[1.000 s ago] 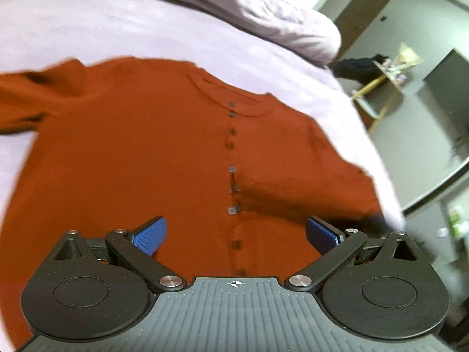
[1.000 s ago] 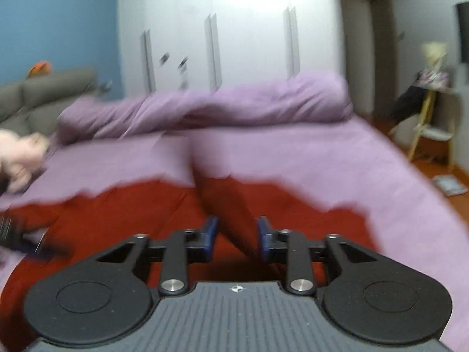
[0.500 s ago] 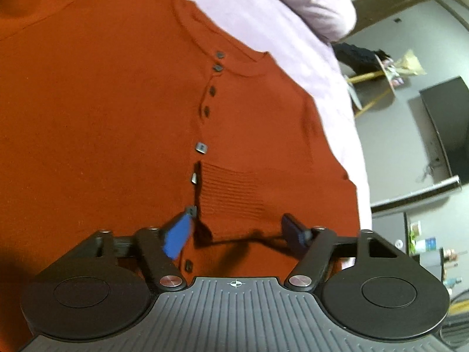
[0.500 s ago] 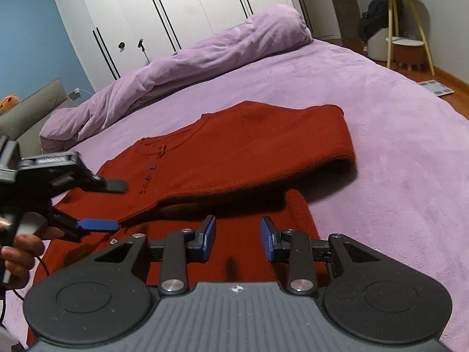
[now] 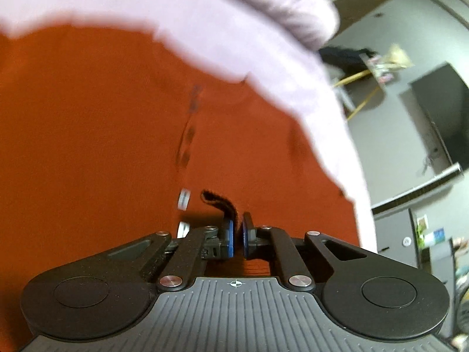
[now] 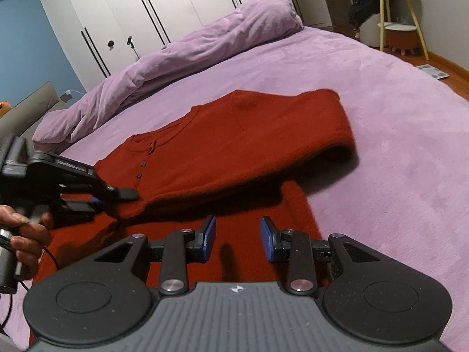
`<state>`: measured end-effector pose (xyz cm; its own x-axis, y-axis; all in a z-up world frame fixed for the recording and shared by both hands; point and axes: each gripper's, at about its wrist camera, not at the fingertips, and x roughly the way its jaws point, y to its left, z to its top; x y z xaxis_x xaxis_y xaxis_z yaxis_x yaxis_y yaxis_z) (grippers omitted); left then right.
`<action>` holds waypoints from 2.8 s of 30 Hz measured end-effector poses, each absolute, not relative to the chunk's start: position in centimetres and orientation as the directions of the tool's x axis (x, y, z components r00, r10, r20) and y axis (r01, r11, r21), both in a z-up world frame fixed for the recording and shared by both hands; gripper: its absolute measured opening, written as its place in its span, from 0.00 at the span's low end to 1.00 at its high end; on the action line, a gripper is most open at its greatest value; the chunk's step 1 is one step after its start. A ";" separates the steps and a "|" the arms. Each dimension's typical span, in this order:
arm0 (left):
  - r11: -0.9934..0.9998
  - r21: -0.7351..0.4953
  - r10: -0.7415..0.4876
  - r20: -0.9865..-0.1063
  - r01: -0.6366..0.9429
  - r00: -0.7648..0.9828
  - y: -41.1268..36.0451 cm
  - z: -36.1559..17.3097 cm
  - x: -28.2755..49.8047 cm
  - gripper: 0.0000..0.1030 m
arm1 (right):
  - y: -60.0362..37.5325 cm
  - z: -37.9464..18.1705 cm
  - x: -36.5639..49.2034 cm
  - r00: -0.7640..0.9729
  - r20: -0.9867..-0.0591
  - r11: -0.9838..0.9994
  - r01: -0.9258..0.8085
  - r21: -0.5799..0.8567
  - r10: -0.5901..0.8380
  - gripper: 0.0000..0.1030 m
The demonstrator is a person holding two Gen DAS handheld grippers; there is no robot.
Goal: Fold small clothes
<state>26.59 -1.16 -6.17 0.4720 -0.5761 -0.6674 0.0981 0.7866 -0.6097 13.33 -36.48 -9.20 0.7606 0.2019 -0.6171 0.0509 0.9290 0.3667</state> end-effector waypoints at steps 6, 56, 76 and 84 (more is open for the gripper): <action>0.944 -0.259 -0.325 -0.613 0.205 0.720 0.6 -0.2 26.2 0.07 | -37.9 -7.9 15.0 0.789 -0.604 0.939 0.113 0.326 0.114 0.36; 0.993 -0.115 -0.098 -0.607 0.036 0.788 6.8 -6.6 32.7 0.07 | -34.7 -9.6 35.4 0.818 -0.543 0.981 0.184 -0.065 -0.190 0.00; 0.986 -0.166 -0.108 -0.679 -0.009 0.726 7.7 -7.6 32.6 0.08 | -36.5 -11.4 26.3 0.700 -0.661 0.712 0.316 0.627 0.271 0.46; 0.983 -0.180 -0.108 -0.694 -0.026 0.711 8.0 -8.3 32.6 0.06 | -36.0 -11.3 25.8 0.685 -0.697 0.744 0.350 0.569 0.211 0.34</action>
<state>32.63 7.98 -8.32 0.7115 -0.1081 -0.6944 -0.0264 0.9833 -0.1800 25.79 -36.03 -11.28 0.6853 0.2107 -0.6971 0.3500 0.7441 0.5691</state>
